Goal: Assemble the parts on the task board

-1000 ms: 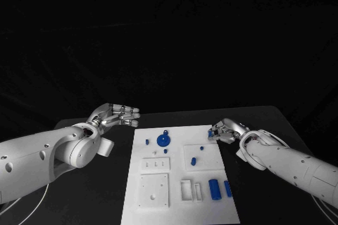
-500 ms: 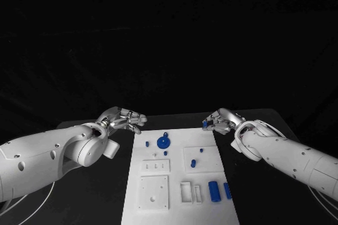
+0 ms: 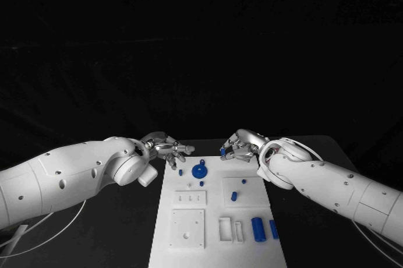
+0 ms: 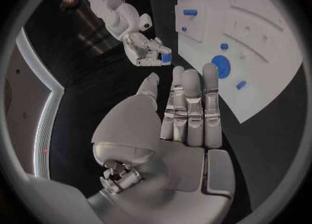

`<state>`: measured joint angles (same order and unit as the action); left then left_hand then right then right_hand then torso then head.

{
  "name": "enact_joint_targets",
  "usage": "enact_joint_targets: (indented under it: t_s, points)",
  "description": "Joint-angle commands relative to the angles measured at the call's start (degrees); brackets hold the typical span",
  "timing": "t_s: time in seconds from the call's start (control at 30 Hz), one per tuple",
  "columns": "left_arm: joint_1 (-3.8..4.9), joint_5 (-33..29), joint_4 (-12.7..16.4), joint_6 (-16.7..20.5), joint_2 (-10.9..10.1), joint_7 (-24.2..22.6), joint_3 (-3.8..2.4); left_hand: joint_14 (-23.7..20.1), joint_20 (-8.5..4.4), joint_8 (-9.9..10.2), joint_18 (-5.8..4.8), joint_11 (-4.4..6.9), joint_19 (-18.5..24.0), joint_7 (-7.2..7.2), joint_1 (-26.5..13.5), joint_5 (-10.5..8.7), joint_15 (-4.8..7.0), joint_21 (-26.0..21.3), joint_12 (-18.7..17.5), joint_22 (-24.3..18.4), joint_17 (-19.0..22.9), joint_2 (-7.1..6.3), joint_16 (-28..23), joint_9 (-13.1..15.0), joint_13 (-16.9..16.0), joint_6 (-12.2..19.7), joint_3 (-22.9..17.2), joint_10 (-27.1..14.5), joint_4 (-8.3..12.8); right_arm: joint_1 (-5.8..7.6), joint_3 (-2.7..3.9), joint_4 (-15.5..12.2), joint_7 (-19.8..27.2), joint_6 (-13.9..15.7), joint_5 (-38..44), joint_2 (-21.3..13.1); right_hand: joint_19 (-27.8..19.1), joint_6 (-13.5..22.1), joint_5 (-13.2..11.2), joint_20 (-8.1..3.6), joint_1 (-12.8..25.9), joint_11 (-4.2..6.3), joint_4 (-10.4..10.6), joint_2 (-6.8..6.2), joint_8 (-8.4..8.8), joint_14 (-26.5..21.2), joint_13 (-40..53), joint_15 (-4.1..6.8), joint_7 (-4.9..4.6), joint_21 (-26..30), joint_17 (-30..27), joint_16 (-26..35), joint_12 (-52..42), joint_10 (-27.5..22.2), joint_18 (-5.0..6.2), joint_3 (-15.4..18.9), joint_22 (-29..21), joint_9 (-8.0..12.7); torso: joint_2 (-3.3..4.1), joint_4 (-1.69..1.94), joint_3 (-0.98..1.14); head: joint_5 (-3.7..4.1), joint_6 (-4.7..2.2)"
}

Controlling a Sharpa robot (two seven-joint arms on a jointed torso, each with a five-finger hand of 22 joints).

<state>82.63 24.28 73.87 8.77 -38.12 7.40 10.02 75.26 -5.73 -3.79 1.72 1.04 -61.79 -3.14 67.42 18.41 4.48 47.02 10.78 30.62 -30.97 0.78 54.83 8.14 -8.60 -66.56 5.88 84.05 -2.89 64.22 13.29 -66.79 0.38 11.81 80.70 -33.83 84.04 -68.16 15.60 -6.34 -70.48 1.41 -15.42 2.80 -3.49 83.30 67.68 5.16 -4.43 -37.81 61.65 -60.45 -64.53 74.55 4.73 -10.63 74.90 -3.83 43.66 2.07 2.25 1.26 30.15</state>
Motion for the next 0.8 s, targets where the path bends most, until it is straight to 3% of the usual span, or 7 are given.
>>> enact_joint_targets:
  t_s: [0.03, 0.13, 0.23, 0.3, 0.37, 0.8]
  points:
    - [0.16, 1.8, -0.6, -3.8, 0.9, 5.2, 0.01, -1.7, -0.18, -0.6, 0.05, 0.53, 1.9, 0.35, -3.8, -0.01, 0.04, 3.0, 3.7, 2.9, -1.4, -1.24, 3.9, 6.4, -3.1, -0.1, -1.2, 0.9, -2.6, 0.04, -0.25, -0.6, -2.9, -3.1, 3.2, 1.0, 2.8, -2.4, 0.3, -0.33, 0.5, 0.17, 0.0, -0.29, -0.12, -0.1, 0.1, 0.38, 1.21, 0.0, 0.0, 0.0, 0.1, -0.2, -0.51, -0.5, 4.4, -0.1, -0.49, -0.01, -0.18, -0.24, 0.26]
    - [0.19, 1.8, -1.0, -3.9, 1.8, 6.2, 0.04, -2.8, 0.01, -5.9, 0.49, 0.47, 3.3, 0.54, -7.0, 0.14, 0.29, 5.0, 8.9, 5.7, -0.4, -4.76, 7.8, 21.0, -7.6, 4.7, -5.7, -2.1, -7.9, 0.08, -0.74, -1.0, -3.3, -3.5, 3.6, 2.3, 2.8, -2.4, 0.5, -0.33, 0.5, 0.16, 0.0, -0.35, -0.12, -0.1, 0.1, 0.37, 1.2, -0.1, 0.0, 0.0, 0.1, -0.2, -0.51, -0.6, 4.4, -0.1, -0.66, -0.13, -0.23, -0.33, 0.45]
    - [0.2, 1.8, -1.3, -4.1, 2.4, 6.7, 0.05, -3.5, 0.06, -7.8, 0.63, 0.65, 3.7, 0.82, -6.9, 0.11, 0.17, 5.3, 11.2, 7.0, 1.7, -5.6, 9.9, 29.2, -8.9, 6.5, -6.2, -3.4, -9.3, 0.14, -1.15, -1.3, -3.6, -3.7, 3.9, 3.3, 2.8, -2.4, 0.7, -0.33, 0.6, 0.15, 0.1, -0.38, -0.13, -0.1, 0.2, 0.36, 1.2, -0.1, 0.1, -0.1, 0.0, -0.1, -0.51, -0.7, 4.5, -0.1, -0.77, -0.23, -0.29, -0.25, 0.57]
    - [0.2, 1.9, -1.4, -4.3, 2.7, 6.9, 0.06, -3.4, 0.01, -7.6, 0.63, 0.71, 3.6, 0.85, -7.1, 0.14, 0.22, 5.3, 11.4, 7.2, 1.9, -5.57, 10.3, 29.5, -8.9, 6.3, -6.2, -3.4, -9.4, 0.19, -1.37, -1.4, -3.7, -3.8, 4.1, 3.7, 2.8, -2.4, 0.7, -0.33, 0.6, 0.15, 0.1, -0.38, -0.13, -0.1, 0.2, 0.36, 1.2, -0.1, 0.1, -0.1, 0.0, -0.1, -0.51, -0.7, 4.5, -0.1, -0.77, -0.2, -0.27, -0.21, 0.58]
    - [0.2, 2.0, -1.5, -4.6, 3.0, 7.2, 0.06, -3.9, 0.05, -6.1, 0.68, 0.68, 3.8, 0.88, -7.3, 0.2, 0.19, 5.1, 12.1, 8.4, 3.9, -5.37, 11.7, 31.8, -8.9, 6.0, -6.0, -3.8, -9.2, 0.25, -1.63, -1.6, -3.9, -4.0, 4.3, 4.1, 2.8, -2.4, 0.7, -0.33, 0.6, 0.15, 0.1, -0.38, -0.13, -0.1, 0.2, 0.36, 1.2, -0.1, 0.1, -0.1, 0.0, -0.1, -0.51, -0.7, 4.5, -0.1, -0.74, -0.19, -0.24, -0.14, 0.65]
    - [0.19, 6.6, -1.6, -6.2, 4.3, 9.3, 0.09, -4.1, 0.11, -6.0, 0.65, 0.61, 3.6, 0.82, -6.8, -0.43, 0.12, 4.7, 12.0, 8.7, 4.2, -6.1, 11.7, 31.9, -8.8, 6.0, -6.5, -4.0, -9.5, 0.46, -2.24, -2.1, -4.5, -4.5, 4.8, 5.6, 2.8, -2.4, 0.9, -0.32, 0.7, 0.15, 0.2, -0.48, -0.14, -0.1, 0.1, 0.36, 1.19, -0.1, 0.1, 0.0, 0.1, -0.2, -0.48, -1.0, 4.5, -0.1, -0.55, -0.06, -0.19, 0.16, 0.55]
